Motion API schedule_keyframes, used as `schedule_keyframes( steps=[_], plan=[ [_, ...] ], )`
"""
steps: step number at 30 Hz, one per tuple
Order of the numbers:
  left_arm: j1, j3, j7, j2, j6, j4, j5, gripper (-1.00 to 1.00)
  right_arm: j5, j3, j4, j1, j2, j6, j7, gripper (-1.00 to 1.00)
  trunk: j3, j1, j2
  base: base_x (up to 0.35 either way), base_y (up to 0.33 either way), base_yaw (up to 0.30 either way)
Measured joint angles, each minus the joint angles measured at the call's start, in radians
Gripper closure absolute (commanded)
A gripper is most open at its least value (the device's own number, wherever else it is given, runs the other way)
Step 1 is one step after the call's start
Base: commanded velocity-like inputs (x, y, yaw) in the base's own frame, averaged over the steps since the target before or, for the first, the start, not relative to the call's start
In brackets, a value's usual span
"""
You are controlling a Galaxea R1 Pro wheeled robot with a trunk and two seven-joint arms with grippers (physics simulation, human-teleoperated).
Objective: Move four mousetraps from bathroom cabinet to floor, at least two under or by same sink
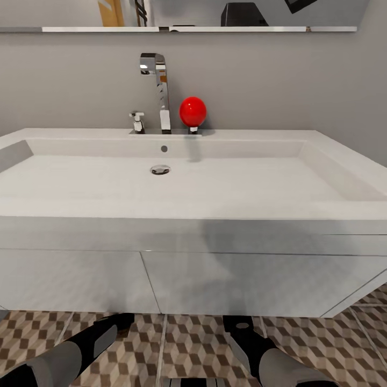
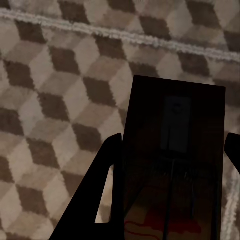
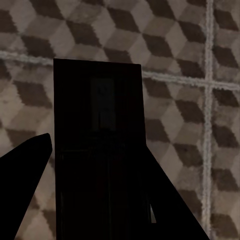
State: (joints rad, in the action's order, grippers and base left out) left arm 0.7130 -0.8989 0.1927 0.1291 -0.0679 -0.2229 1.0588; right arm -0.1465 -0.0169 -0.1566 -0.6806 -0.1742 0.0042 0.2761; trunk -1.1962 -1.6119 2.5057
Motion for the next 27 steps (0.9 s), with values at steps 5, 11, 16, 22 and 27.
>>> schedule_keyframes(
  steps=[5, 11, 16, 22, 27],
  plan=[
    [0.000, 0.000, 0.000, 0.000, 0.002, 0.000, 0.000, 1.00, 0.000, 0.000, 0.000, 0.000, 0.000, 0.000, 0.000, 1.00, 0.000, 0.000, 0.000, 0.000, 0.000, 0.000],
    [0.000, 0.000, 0.000, -0.001, 0.001, 0.000, 0.000, 1.00, 0.000, 0.000, -0.001, 0.000, 0.000, 0.000, 0.000, 1.00, -0.011, -0.001, 0.001, 0.000, 0.000, 0.000],
    [0.000, 0.001, -0.003, -0.003, 0.000, 0.000, 0.000, 1.00, 0.000, 0.000, -0.001, 0.000, 0.000, 0.000, 0.000, 1.00, -0.031, -0.004, 0.002, 0.000, 0.000, 0.000],
    [0.000, 0.001, -0.003, -0.003, 0.000, 0.000, 0.000, 1.00, 0.000, -0.001, -0.001, 0.000, 0.000, 0.000, 0.000, 1.00, -0.054, -0.006, 0.003, 0.000, 0.000, 0.000],
    [0.000, 0.002, -0.003, -0.003, 0.000, 0.000, 0.000, 1.00, 0.000, -0.001, -0.001, 0.000, 0.000, 0.000, 0.000, 1.00, -0.073, -0.009, 0.004, 0.000, 0.000, 0.000]
  ],
)
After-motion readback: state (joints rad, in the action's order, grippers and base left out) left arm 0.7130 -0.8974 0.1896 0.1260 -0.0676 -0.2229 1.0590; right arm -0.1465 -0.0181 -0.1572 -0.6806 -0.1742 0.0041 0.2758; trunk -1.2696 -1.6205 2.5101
